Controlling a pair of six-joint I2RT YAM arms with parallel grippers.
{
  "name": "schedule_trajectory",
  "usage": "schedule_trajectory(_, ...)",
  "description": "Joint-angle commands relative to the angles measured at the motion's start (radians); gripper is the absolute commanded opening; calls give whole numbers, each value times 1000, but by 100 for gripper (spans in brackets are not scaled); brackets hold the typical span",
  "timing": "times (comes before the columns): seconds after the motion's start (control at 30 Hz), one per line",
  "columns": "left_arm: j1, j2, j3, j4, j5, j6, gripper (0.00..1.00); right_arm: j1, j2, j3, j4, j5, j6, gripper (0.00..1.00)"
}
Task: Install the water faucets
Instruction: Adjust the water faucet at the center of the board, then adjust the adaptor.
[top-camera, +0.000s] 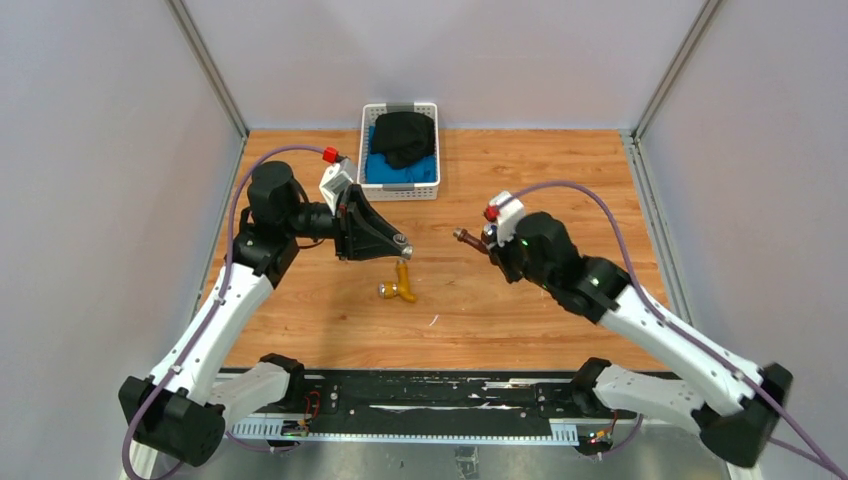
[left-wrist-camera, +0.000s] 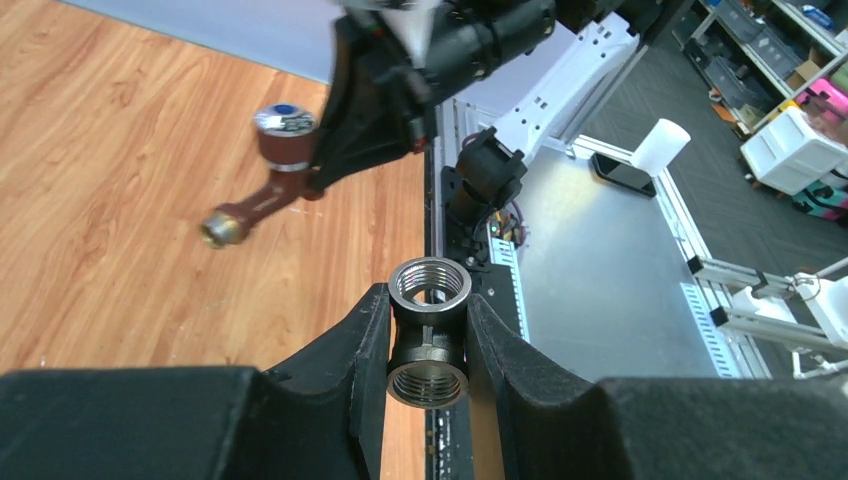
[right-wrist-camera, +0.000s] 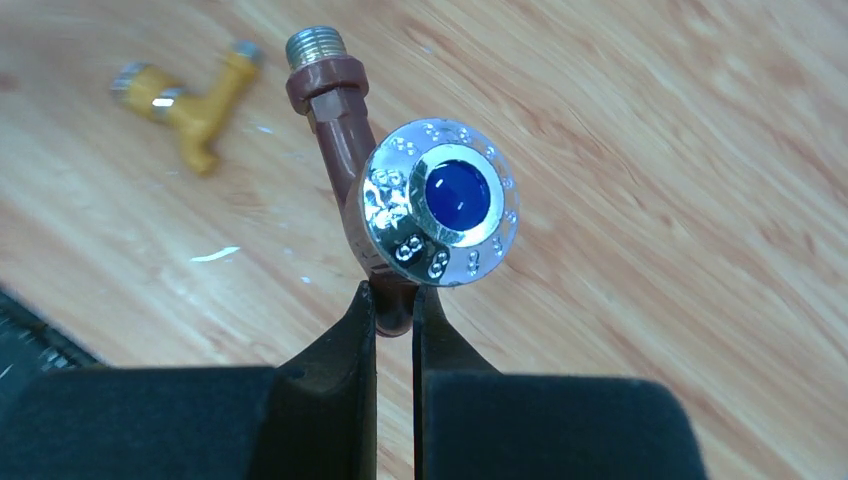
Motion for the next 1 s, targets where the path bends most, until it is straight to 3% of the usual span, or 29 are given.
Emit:
schedule_trajectory(0.0,2,18,26,-42,7,4,0,11,252,174,-310,274,171,0)
schedule_trajectory(0.23,3,118,78,-327,-291,5,0,7,506,132,-284,305,388,0)
schedule_trajectory(0.33,3,153,69,-401,-371,4,0,0,495,28,-138,285,408,0)
schedule_trajectory(0.47,3,197,84,-503,-427,25,0,-44,453,-91,42,146,389,1)
schedule_trajectory(0.57,3,215,104,-545,-419,50,0,-77,449,-142,88,61,365,19)
schedule_trajectory(0.63,3,210,108,-550,-393,76,0,-82,435,-150,83,37,332,51)
schedule_trajectory(0.7,3,198,111,-552,-349,117,0,-83,391,-123,46,35,301,73)
schedule_trajectory(0.83,2,163,114,-573,-243,204,0,-83,231,-24,-6,-37,235,80)
schedule_trajectory(0.97,-10,137,132,-606,-127,284,0,-83,90,29,119,-324,188,78)
